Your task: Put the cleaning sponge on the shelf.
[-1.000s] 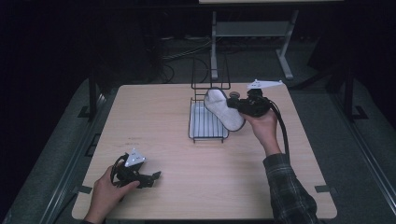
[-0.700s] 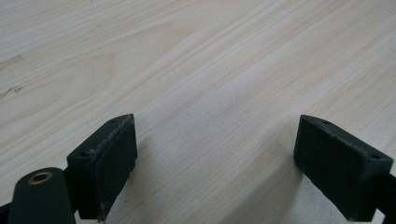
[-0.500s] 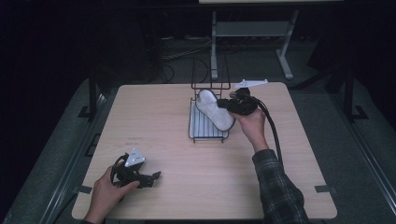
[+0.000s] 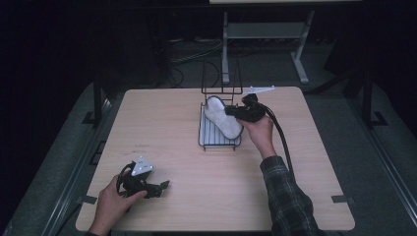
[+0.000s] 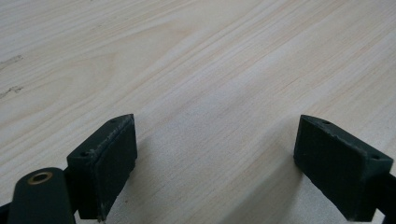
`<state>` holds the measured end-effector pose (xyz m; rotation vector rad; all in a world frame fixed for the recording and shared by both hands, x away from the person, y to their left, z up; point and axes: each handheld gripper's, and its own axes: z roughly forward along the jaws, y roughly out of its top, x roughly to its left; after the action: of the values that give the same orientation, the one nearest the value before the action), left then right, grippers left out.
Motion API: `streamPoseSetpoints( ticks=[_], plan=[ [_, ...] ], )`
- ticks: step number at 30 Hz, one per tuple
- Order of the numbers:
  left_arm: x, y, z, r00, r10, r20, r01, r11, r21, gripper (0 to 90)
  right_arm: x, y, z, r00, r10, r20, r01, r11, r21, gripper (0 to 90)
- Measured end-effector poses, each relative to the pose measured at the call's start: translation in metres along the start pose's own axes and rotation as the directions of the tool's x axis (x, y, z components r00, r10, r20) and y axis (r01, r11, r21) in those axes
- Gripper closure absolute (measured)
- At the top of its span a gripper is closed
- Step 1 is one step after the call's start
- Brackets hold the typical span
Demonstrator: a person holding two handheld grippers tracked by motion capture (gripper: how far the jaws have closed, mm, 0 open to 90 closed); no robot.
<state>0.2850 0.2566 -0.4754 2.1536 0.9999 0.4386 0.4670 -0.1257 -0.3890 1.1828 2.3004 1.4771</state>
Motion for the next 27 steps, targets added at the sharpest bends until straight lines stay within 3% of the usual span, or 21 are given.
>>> streamPoseSetpoints(
  ticks=[16,27],
  plan=[
    [0.0,0.0,0.0,1.0,-0.001,0.0,0.001,1.0,0.0,12.6,-0.007,-0.004,0.012,0.9973,-0.02,0.071,0.02,1.0,-0.001,79.6],
    [0.0,0.0,0.0,1.0,-0.001,0.0,0.001,1.0,0.0,12.6,-0.008,-0.009,0.02,0.9904,-0.058,0.126,0.053,0.998,0.043,71.5]
  ],
)
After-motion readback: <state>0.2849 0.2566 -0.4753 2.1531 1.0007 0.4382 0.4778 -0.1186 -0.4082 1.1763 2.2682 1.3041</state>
